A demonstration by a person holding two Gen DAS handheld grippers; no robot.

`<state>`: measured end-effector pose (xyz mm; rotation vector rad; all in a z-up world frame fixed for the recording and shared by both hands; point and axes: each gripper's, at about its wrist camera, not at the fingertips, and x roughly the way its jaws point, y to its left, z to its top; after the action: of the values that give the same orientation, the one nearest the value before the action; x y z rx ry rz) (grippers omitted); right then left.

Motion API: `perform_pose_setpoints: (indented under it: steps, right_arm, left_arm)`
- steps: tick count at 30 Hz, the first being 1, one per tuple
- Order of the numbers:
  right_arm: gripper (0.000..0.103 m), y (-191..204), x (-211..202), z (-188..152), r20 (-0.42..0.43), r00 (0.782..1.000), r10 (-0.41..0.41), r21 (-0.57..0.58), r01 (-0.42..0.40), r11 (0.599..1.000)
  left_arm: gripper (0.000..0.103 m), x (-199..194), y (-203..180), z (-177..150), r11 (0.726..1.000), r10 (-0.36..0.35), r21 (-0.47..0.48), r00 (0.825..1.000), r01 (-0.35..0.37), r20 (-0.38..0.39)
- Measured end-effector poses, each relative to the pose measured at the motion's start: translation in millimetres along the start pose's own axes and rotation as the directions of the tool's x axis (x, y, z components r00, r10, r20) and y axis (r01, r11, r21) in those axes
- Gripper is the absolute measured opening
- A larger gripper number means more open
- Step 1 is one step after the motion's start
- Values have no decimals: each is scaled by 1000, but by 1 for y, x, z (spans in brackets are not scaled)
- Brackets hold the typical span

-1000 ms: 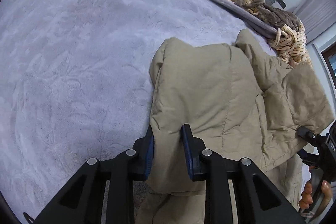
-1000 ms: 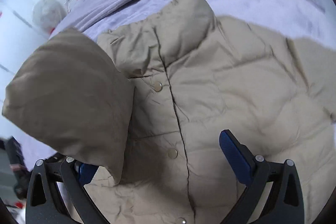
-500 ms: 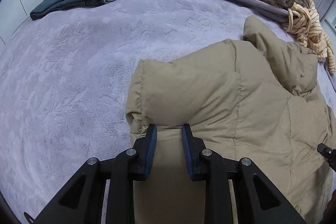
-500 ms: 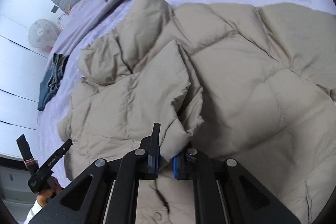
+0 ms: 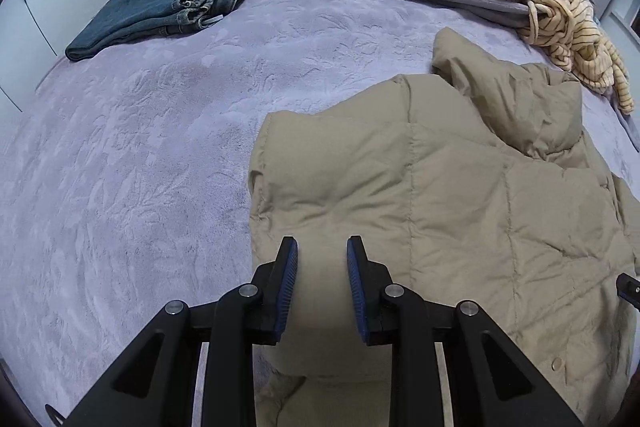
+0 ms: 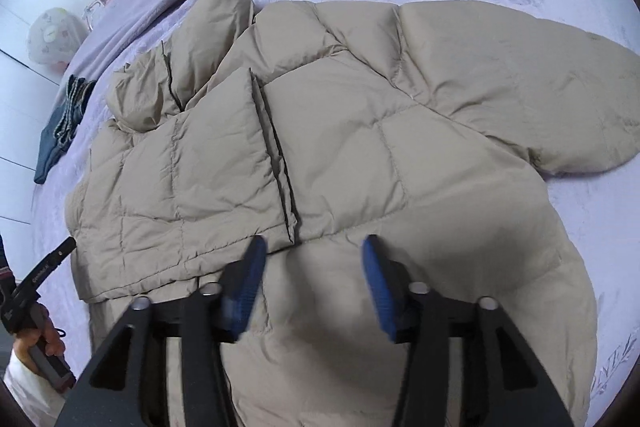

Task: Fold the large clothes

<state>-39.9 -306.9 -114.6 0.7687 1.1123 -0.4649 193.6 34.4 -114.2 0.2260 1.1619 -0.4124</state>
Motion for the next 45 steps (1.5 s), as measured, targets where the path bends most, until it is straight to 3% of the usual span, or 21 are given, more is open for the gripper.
perform_pose_setpoints:
  steps: [3, 4, 5, 6, 7, 8, 16, 20, 30, 37, 45]
  right_arm:
    - [69, -7, -6, -9, -28, 999, 38, 35, -37, 999]
    - [69, -8, -7, -11, -34, 998, 48, 46, -46, 998]
    - [69, -12, -8, -14, -41, 997, 60, 60, -57, 997]
    - [73, -12, -9, -15, -44, 997, 63, 68, -60, 996]
    - [74, -15, -12, -17, -44, 997, 67, 75, -64, 995]
    - [75, -16, -14, -20, -43, 997, 69, 78, -66, 995]
    - [81, -27, -24, -30, -45, 995, 89, 102, -84, 991]
    - [86, -37, -27, -35, -46, 987, 157, 166, -147, 975]
    - [89, -71, -43, -42, 18, 979, 202, 221, -201, 954]
    - [90, -131, -59, -36, 131, 970, 205, 314, -237, 920]
    - [90, -249, -68, -8, 210, 966, 150, 526, -241, 816]
  left_arm:
    - [29, -10, -14, -10, 1000, -20, 22, 1000, 21, -21]
    - [35, -13, -19, -13, 999, -25, 29, 999, 26, -28]
    - [71, -16, -25, -16, 999, -27, 35, 999, 28, -32]
    - [100, -21, -30, -20, 999, -22, 36, 999, 23, -23]
    - [103, -29, -35, -24, 999, -13, 36, 1000, 13, 9]
    - [102, -36, -41, -28, 999, -12, 44, 999, 11, 33]
    - [102, -44, -74, -45, 995, -3, 102, 1000, 5, -21]
    - [102, -44, -87, -54, 992, -28, 117, 997, 36, -69]
    - [102, -43, -112, -65, 991, 3, 136, 997, 8, -81]
    - [102, -33, -145, -71, 984, -62, 157, 988, 84, -144]
    - [102, -39, -212, -78, 962, -120, 224, 979, 156, -166]
